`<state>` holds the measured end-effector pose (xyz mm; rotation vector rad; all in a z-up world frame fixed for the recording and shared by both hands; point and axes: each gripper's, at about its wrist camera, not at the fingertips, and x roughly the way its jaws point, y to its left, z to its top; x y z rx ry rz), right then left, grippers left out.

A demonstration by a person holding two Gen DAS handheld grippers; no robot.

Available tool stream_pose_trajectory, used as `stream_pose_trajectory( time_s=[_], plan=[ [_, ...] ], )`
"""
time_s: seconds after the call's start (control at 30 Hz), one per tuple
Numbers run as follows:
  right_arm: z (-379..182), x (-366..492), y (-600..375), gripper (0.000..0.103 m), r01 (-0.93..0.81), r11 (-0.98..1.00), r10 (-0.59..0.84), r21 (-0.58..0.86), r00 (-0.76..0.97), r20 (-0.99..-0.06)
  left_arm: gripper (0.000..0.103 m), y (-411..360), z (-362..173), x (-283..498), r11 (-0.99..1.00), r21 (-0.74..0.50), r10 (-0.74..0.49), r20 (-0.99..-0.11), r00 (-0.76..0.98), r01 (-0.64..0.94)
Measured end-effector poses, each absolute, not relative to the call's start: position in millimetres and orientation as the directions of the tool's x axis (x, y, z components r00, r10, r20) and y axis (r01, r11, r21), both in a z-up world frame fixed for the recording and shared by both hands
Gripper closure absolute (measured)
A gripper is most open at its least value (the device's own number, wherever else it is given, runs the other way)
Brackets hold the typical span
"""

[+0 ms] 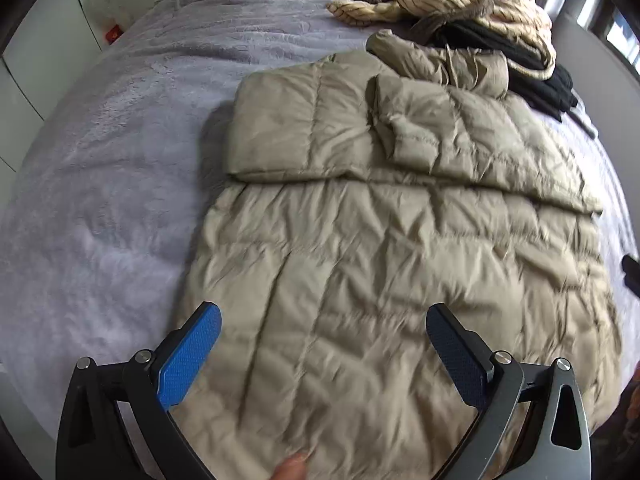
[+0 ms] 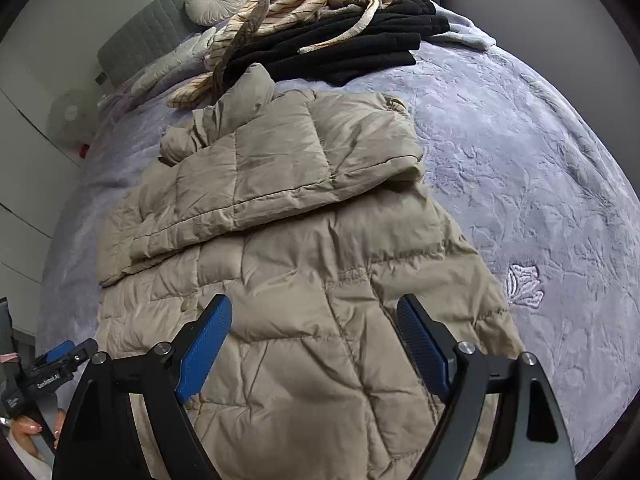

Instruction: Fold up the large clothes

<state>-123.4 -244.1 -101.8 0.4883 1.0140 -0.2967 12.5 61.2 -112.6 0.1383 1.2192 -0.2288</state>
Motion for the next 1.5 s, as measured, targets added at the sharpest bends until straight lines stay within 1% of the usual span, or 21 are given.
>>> stream_pose_trajectory(
  time_s=[0.17, 0.23, 0.37, 0.6, 0.83, 0.93, 1.1, 1.2, 1.27, 1.33, 1.5],
  plan=[
    [-89, -141, -224, 0.016, 0.469, 0.842, -0.005, 0.268, 0.503, -0.864, 0.000, 82, -105, -1, 0.973, -0.018, -0.092, -0.945, 0.313, 0.230],
    [-83, -150, -217, 0.016, 0.479, 0.841, -0.024, 0.251, 0.496, -0.868, 0.000, 90, -103, -6, 0.974, -0.009, -0.081, -0.946, 0.313, 0.225],
    [-74, -164, -204, 0.016, 0.495, 0.840, -0.039, 0.224, 0.467, -0.884, 0.000, 105, -97, -15, 0.973, -0.032, -0.101, -0.949, 0.299, 0.228],
    [-72, -185, -192, 0.016, 0.538, 0.781, 0.079, 0.317, 0.418, -0.905, 0.000, 118, -83, -32, 0.972, -0.042, -0.113, -0.947, 0.302, 0.230],
    [-67, -199, -193, 0.016, 0.546, 0.763, 0.121, 0.346, 0.405, -0.906, 0.000, 121, -74, -49, 0.977, -0.055, -0.118, -0.944, 0.309, 0.205],
    [-66, -203, -196, 0.016, 0.542, 0.761, 0.146, 0.357, 0.393, -0.908, 0.000, 117, -76, -58, 0.981, -0.039, -0.096, -0.951, 0.295, 0.191],
    [-69, -218, -206, 0.016, 0.544, 0.753, 0.179, 0.371, 0.373, -0.911, 0.000, 114, -92, -76, 0.981, -0.081, -0.117, -0.972, 0.204, 0.176],
    [-77, -226, -211, 0.016, 0.558, 0.737, 0.198, 0.381, 0.362, -0.911, 0.000, 124, -106, -90, 0.990, -0.025, -0.048, -0.985, 0.168, 0.141],
    [-86, -232, -217, 0.016, 0.577, 0.718, 0.217, 0.390, 0.347, -0.912, 0.000, 135, -114, -98, 0.994, -0.013, -0.029, -0.989, 0.144, 0.108],
    [-94, -239, -222, 0.016, 0.594, 0.697, 0.239, 0.402, 0.337, -0.911, 0.000, 148, -120, -105, 0.997, -0.033, -0.041, -0.992, 0.120, 0.067],
    [-115, -256, -237, 0.016, 0.655, 0.604, 0.303, 0.454, 0.338, -0.891, 0.000, 187, -128, -123, 0.982, -0.176, -0.170, -0.982, 0.087, -0.068]
  ],
)
